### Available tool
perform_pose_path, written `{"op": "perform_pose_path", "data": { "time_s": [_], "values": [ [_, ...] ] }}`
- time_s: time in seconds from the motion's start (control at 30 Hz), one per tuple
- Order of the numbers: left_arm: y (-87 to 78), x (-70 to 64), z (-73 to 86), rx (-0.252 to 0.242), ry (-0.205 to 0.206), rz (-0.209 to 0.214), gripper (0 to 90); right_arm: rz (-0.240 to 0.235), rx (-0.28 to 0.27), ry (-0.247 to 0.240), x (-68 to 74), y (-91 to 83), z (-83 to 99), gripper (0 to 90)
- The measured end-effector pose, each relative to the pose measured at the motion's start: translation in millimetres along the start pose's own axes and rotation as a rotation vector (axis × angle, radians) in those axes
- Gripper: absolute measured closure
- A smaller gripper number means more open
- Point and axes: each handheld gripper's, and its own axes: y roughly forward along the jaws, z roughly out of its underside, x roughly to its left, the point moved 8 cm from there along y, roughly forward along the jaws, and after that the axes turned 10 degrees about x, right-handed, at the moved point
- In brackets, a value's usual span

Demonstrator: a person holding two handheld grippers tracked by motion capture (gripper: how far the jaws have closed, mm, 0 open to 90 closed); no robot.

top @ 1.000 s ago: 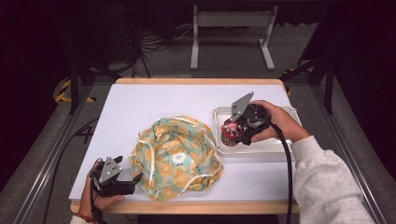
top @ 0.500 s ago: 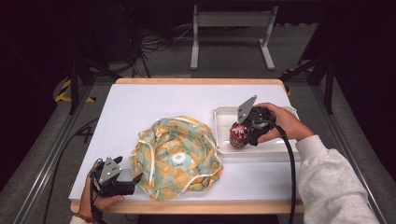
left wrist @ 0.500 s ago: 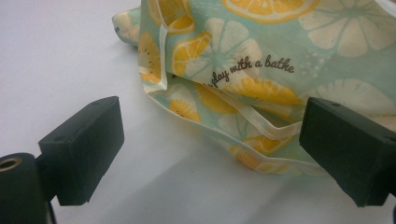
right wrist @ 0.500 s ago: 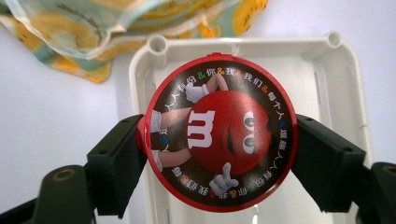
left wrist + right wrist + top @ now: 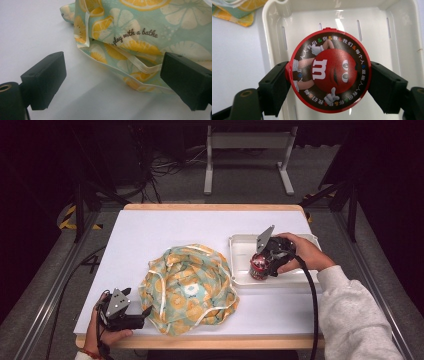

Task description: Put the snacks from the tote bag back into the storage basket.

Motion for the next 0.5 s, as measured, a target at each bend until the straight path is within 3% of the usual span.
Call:
{"op": "perform_pose_path", "data": {
  "time_s": [0.2, 0.5],
  "values": [
    [0.1, -0.4, 0.2, 0.003, -0.001, 0.002, 7.1, -0.008, 0.024, 0.014, -1.8, 5.6, 5.5, 23.4],
    [0.4, -0.6, 0.1, 0.005, 0.002, 0.005, 7.1, -0.011, 0.015, 0.021, -3.4, 7.8, 7.1, 23.3]
  ]
}}
